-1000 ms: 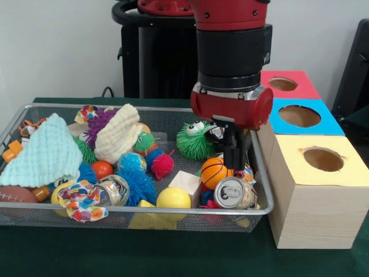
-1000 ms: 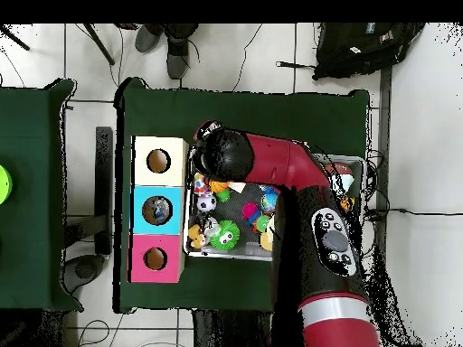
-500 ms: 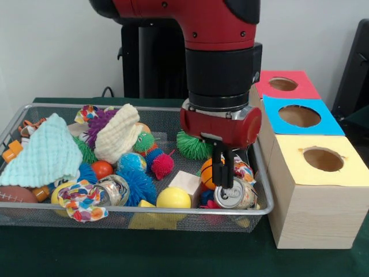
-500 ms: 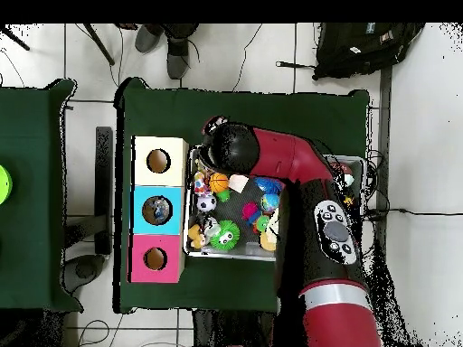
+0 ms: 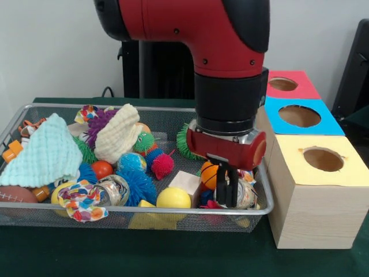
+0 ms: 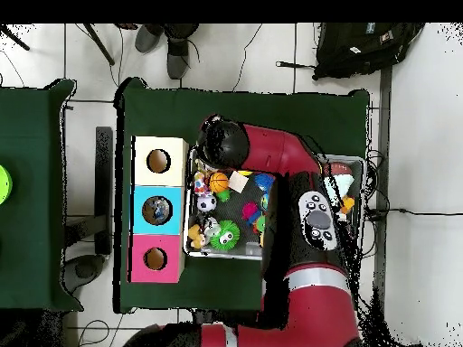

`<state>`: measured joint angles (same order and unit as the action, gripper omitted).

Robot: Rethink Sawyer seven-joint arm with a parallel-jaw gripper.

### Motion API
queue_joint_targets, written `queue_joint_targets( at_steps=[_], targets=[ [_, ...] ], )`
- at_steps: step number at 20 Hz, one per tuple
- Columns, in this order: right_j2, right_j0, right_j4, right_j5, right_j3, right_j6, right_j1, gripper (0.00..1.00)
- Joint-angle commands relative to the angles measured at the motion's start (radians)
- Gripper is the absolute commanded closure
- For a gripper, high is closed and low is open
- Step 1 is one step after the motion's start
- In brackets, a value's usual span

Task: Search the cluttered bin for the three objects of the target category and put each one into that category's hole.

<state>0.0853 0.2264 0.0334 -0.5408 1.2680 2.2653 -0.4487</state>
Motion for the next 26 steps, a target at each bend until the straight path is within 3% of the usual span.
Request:
queue_joint_targets(
  at_steps=[1,8,19,26],
  targets=[
    [-0.031,-0.044,-0.043,0.068,-0.003,0.219,0.091,1.0],
    [0.005,-0.028,-0.061,0.115,0.111,0.169,0.101,1.0],
    [-0.048,0.001,-0.016,0.015,0.228,0.076,0.021,1.0],
    [-0.06,-0.004,-0.021,-0.025,0.296,0.069,-0.035,1.0]
  ],
)
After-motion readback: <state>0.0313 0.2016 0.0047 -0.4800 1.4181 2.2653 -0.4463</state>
